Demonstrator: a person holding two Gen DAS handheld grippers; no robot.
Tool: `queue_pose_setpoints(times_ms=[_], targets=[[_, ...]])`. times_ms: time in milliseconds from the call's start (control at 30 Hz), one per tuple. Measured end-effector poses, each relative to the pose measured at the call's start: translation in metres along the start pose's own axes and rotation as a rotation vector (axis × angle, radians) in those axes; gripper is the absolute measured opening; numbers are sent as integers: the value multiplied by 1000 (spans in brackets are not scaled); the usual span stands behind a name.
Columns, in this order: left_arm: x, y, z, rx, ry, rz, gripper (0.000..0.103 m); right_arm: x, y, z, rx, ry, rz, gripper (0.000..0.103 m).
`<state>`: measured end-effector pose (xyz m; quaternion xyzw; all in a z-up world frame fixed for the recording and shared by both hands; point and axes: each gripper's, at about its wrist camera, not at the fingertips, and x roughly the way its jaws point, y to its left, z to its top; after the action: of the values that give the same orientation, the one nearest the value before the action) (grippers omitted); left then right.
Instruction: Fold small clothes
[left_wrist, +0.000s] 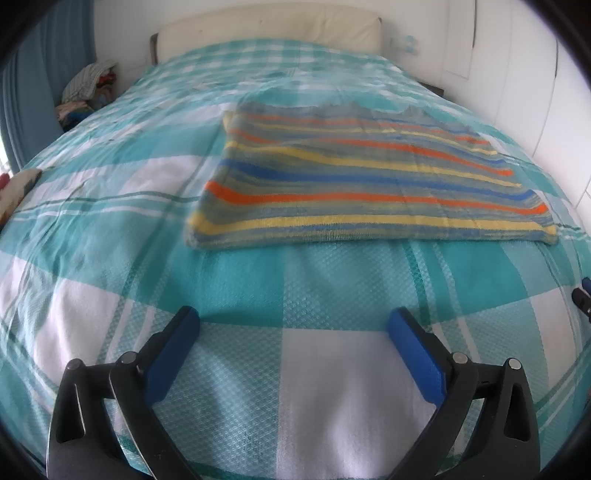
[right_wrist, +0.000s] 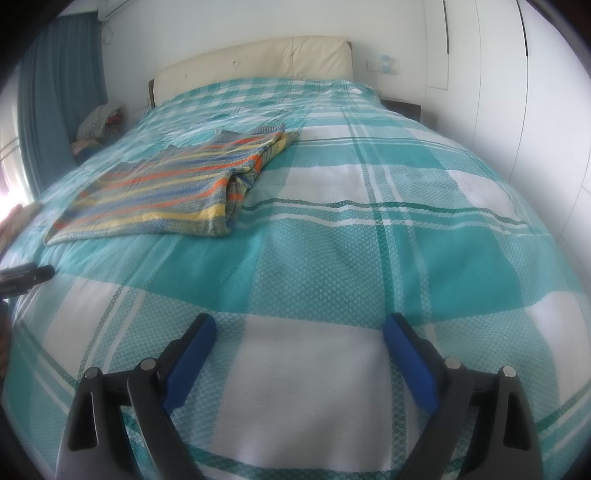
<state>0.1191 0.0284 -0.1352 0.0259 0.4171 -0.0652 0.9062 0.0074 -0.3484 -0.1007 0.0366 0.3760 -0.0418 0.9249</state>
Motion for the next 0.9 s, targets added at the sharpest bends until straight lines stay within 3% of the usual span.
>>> queue_pose_setpoints(times_ms=[900], targets=[[2,-4,1,7,12,20,103,-1,1,-1,1,-2,4,93]])
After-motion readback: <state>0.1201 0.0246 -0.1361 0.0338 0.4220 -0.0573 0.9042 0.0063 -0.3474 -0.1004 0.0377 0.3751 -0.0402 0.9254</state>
